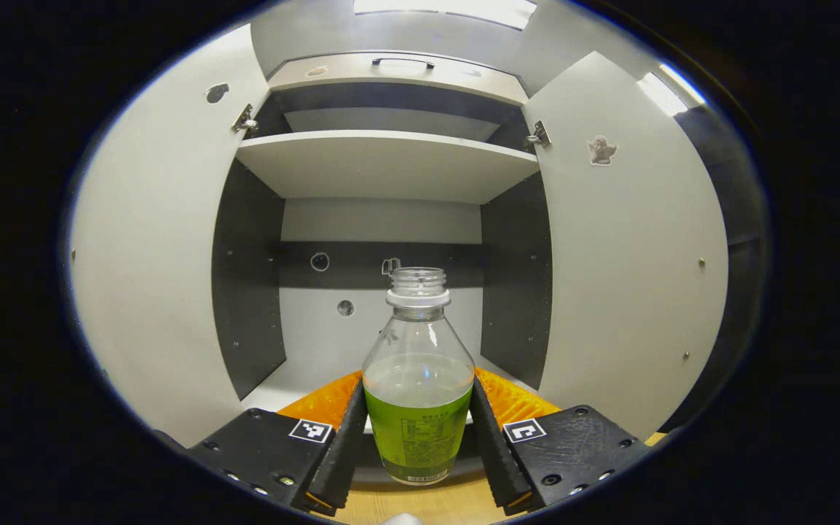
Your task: Grasp the bottle in the cabinet with the left hand and place it on the coaster, then close the right door with the right hand and the left door with the left hand.
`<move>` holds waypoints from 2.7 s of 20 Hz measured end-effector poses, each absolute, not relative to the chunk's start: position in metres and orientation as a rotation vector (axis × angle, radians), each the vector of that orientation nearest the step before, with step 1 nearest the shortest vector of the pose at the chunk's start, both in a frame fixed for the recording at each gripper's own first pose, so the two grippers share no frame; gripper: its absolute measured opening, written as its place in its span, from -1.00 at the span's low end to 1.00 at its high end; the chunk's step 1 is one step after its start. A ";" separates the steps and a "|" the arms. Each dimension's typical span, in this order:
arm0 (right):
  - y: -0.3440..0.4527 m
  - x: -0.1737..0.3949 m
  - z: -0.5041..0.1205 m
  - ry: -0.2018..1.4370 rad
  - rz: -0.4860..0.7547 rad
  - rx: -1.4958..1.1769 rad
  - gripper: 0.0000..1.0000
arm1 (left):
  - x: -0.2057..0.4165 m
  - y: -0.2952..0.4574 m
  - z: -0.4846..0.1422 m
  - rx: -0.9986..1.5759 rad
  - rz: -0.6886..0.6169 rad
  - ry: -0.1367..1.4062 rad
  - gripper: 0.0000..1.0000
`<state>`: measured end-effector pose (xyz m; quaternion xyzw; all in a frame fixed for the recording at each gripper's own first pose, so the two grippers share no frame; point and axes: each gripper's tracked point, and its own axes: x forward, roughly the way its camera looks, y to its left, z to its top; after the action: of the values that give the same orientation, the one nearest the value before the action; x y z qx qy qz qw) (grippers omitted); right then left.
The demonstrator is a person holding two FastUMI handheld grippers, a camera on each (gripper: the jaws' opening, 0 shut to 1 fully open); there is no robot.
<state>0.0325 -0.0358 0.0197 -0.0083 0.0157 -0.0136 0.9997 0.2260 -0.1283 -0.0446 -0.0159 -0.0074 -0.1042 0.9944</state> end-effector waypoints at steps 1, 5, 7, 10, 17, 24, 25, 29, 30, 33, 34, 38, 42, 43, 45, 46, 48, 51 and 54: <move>-0.036 0.031 0.017 0.037 -0.030 -0.026 0.67 | 0.215 -0.123 -0.055 -0.039 -0.200 -0.010 0.40; -0.043 0.029 0.009 0.054 -0.054 -0.038 0.67 | 0.180 -0.111 -0.098 -0.015 -0.178 -0.009 0.41; -0.043 0.030 0.005 0.064 -0.053 -0.035 0.67 | 0.166 -0.112 -0.126 0.001 -0.183 0.014 0.41; -0.046 0.031 0.003 0.074 -0.061 -0.057 0.67 | 0.148 -0.115 -0.169 0.002 -0.187 0.051 0.41; -0.040 0.037 -0.008 0.125 -0.040 -0.121 0.67 | 0.123 -0.139 -0.244 -0.075 -0.256 0.049 0.40; -0.038 0.040 -0.013 0.153 -0.026 -0.166 0.67 | 0.112 -0.156 -0.316 -0.054 -0.298 0.116 0.41; -0.035 0.042 -0.016 0.162 -0.020 -0.170 0.67 | 0.111 -0.157 -0.324 -0.053 -0.298 0.124 0.41; -0.024 0.046 -0.027 0.198 0.017 -0.176 0.67 | 0.113 -0.158 -0.340 -0.074 -0.289 0.131 0.41; -0.022 0.046 -0.028 0.198 0.024 -0.178 0.67 | 0.115 -0.157 -0.342 -0.062 -0.285 0.129 0.41; -0.018 0.045 -0.027 0.192 0.039 -0.177 0.67 | 0.121 -0.156 -0.346 -0.058 -0.282 0.122 0.41; -0.017 0.045 -0.027 0.191 0.042 -0.175 0.67 | 0.122 -0.158 -0.350 -0.054 -0.290 0.128 0.41; -0.012 0.045 -0.028 0.195 0.053 -0.180 0.67 | 0.121 -0.161 -0.352 -0.043 -0.317 0.114 0.46; -0.010 0.042 -0.024 0.183 0.051 -0.192 0.67 | 0.123 -0.158 -0.348 -0.029 -0.309 0.113 0.52; -0.010 0.041 -0.022 0.178 0.053 -0.191 0.67 | 0.122 -0.157 -0.343 -0.024 -0.312 0.104 0.57; -0.009 0.039 -0.018 0.169 0.051 -0.187 0.67 | 0.123 -0.155 -0.332 -0.018 -0.303 0.085 0.76; -0.008 0.037 -0.017 0.165 0.053 -0.184 0.67 | 0.123 -0.154 -0.325 -0.020 -0.300 0.078 0.82; -0.005 0.034 -0.013 0.152 0.052 -0.180 0.67 | 0.123 -0.157 -0.306 -0.021 -0.304 0.059 0.94; -0.005 0.028 -0.005 0.128 0.047 -0.169 0.67 | 0.122 -0.154 -0.275 -0.030 -0.294 0.028 0.94; -0.003 0.024 0.003 0.106 0.046 -0.148 0.67 | 0.116 -0.158 -0.233 -0.103 -0.322 0.018 0.93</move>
<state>0.0236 -0.0033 0.0034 -0.0737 0.0530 0.0227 0.9956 0.1158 -0.1584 -0.2326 -0.0510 0.0089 -0.1604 0.9857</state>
